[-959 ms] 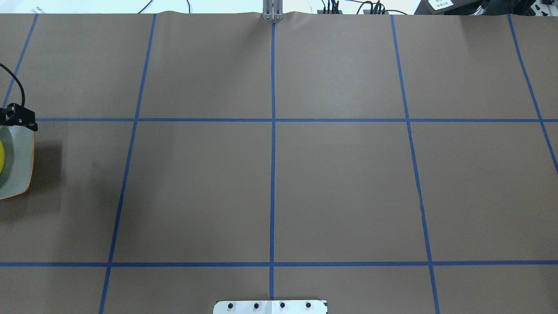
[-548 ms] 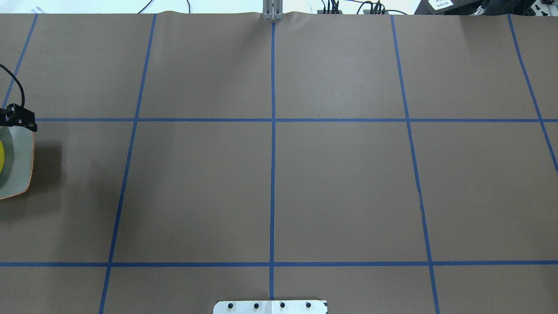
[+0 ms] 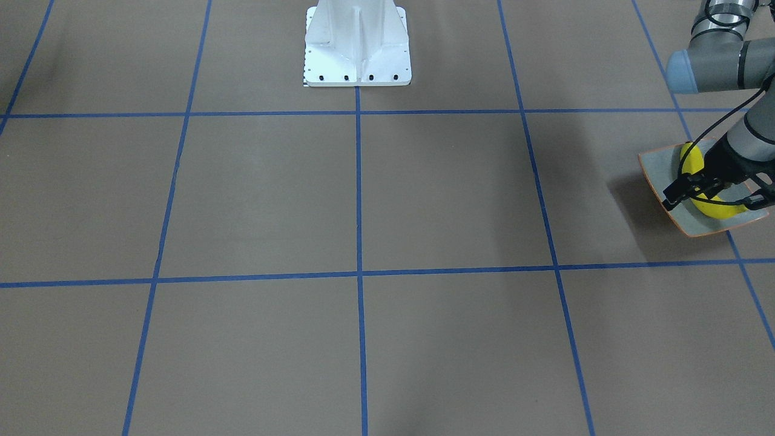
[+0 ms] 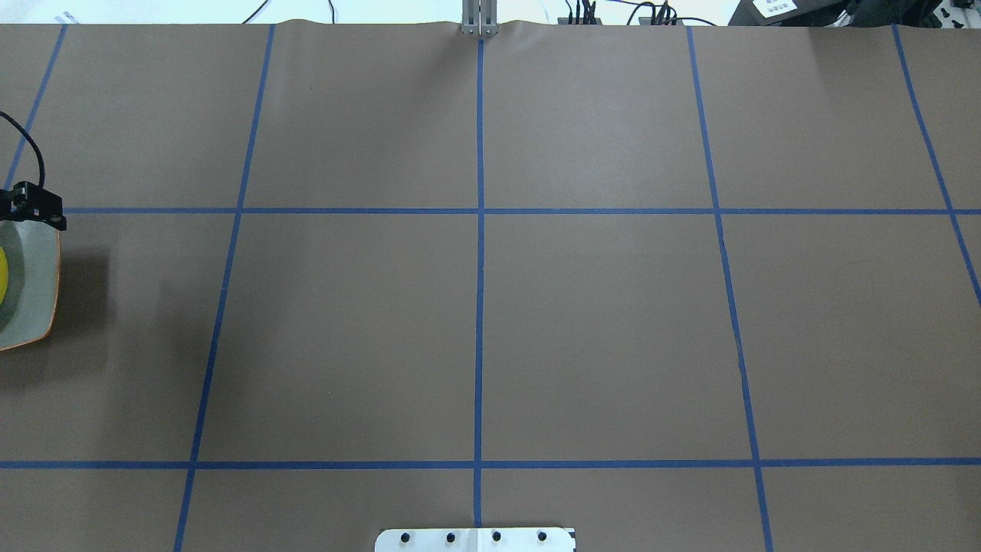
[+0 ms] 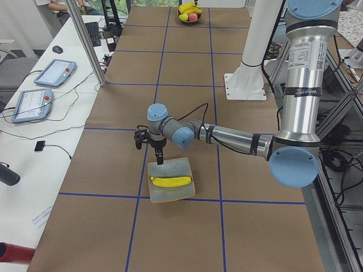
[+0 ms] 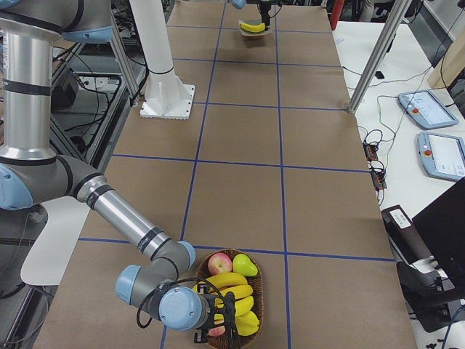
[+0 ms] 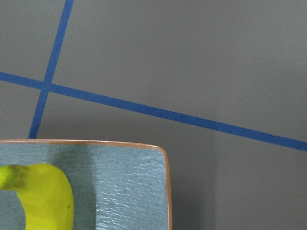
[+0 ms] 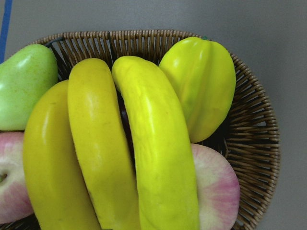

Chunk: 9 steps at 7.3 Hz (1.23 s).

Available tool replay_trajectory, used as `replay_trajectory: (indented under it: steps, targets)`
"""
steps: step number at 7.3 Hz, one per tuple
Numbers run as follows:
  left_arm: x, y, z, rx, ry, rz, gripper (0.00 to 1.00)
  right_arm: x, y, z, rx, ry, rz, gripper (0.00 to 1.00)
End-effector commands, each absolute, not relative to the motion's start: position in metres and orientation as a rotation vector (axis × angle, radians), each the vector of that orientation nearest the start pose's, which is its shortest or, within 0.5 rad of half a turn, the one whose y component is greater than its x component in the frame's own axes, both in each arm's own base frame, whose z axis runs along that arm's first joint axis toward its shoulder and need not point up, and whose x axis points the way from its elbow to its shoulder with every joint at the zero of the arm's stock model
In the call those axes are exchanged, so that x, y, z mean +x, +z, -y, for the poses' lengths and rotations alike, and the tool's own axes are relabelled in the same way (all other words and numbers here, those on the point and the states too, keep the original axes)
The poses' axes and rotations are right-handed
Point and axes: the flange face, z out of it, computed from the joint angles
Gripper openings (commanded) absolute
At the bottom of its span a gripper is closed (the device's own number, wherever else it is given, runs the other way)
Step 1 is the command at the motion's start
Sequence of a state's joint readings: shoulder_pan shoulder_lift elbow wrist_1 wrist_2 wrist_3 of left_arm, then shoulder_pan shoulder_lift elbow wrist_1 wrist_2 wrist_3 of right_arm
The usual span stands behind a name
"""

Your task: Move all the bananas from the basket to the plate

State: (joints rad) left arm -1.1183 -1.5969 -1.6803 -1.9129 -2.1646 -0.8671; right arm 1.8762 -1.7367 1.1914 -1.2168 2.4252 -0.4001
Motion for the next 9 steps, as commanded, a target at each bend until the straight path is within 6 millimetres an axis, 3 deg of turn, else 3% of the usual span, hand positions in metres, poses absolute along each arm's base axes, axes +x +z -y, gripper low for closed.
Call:
replay_trajectory:
  steps: [1,3,4,5,6,7,9]
  targets:
    - [0.16,0.561,0.508,0.011,-0.253,-0.745,0.99,0.16,0.869,0.321,0.122,-0.011,0.862,0.86]
    - [0.16,0.562,0.508,0.011,-0.252,-0.744,0.99,0.16,0.872,0.322,0.117,-0.012,0.862,0.81]
    - [0.16,0.562,0.508,0.011,-0.252,-0.744,0.99,0.159,0.875,0.321,0.113,-0.01,0.865,0.69]
    - [0.16,0.562,0.508,0.011,-0.252,-0.744,0.99,0.159,0.874,0.321,0.113,-0.008,0.868,0.51]
    - [0.16,0.562,0.508,0.011,-0.252,-0.744,0.99,0.159,0.874,0.321,0.113,-0.008,0.868,0.23]
    - [0.16,0.562,0.508,0.011,-0.252,-0.744,0.99,0.161,0.871,0.327,0.121,-0.012,0.865,0.0]
    - [0.16,0.56,0.508,0.011,-0.256,-0.746,0.99,0.169,0.851,0.351,0.163,-0.028,0.853,0.0]
